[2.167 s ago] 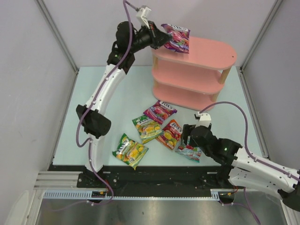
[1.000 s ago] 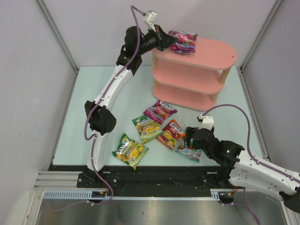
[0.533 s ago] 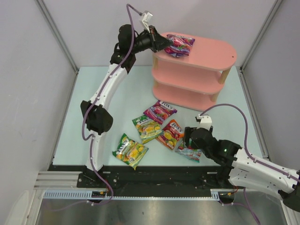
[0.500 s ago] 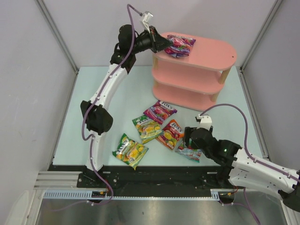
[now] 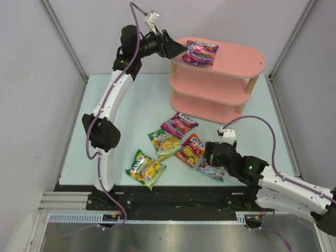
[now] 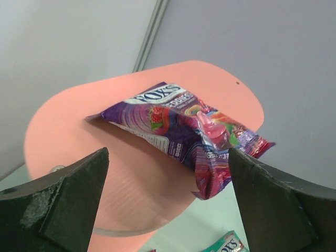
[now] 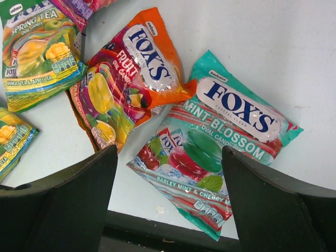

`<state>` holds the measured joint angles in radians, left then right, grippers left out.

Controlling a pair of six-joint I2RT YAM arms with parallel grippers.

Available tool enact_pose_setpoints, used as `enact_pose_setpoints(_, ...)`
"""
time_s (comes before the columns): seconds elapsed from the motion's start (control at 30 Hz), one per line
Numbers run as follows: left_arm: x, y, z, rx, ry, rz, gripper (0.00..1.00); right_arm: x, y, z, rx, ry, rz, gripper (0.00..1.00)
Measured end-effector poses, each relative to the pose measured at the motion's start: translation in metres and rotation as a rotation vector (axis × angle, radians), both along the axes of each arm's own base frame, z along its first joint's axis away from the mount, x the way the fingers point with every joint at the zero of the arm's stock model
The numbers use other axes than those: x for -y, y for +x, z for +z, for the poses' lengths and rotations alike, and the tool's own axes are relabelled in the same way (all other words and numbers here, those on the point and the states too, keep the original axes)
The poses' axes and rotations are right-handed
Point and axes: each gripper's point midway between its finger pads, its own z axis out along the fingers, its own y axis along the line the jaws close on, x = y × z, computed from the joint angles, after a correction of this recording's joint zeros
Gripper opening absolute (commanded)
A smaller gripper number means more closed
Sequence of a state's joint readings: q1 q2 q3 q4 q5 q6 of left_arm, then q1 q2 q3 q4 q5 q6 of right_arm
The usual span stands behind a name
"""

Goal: Place and organize the candy bags onto the shelf

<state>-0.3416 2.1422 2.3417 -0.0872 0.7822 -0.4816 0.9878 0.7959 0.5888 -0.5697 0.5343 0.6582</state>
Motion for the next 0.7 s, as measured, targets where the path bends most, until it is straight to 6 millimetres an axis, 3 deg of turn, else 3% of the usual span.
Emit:
enact_pose_setpoints(0.23, -0.028, -0.010, 0.035, 0.034, -0.036, 0.033, 1.00, -0.004, 0.004, 0.005, 0.022, 0.012, 0.008, 0.87)
enact_pose_setpoints(0.4, -0.052, -0.043, 0.043, 0.010, -0.032, 0.075, 1.00, -0.009, 0.019, 0.005, 0.049, 0.004, 0.001, 0.88)
enact_pose_setpoints(0.53, -0.077, -0.094, 0.018, -0.008, -0.009, 0.144, 1.00, -0.019, 0.043, -0.015, 0.018, -0.021, -0.011, 0.88)
enact_pose_setpoints(0.6, -0.087, -0.118, -0.007, -0.022, 0.003, 0.173, 1.00, -0.023, 0.052, -0.026, -0.002, -0.025, -0.009, 0.88)
enact_pose_setpoints(0.7, -0.097, -0.137, -0.057, -0.073, 0.029, 0.207, 1.00, -0.034, 0.063, -0.038, -0.028, -0.030, 0.006, 0.86)
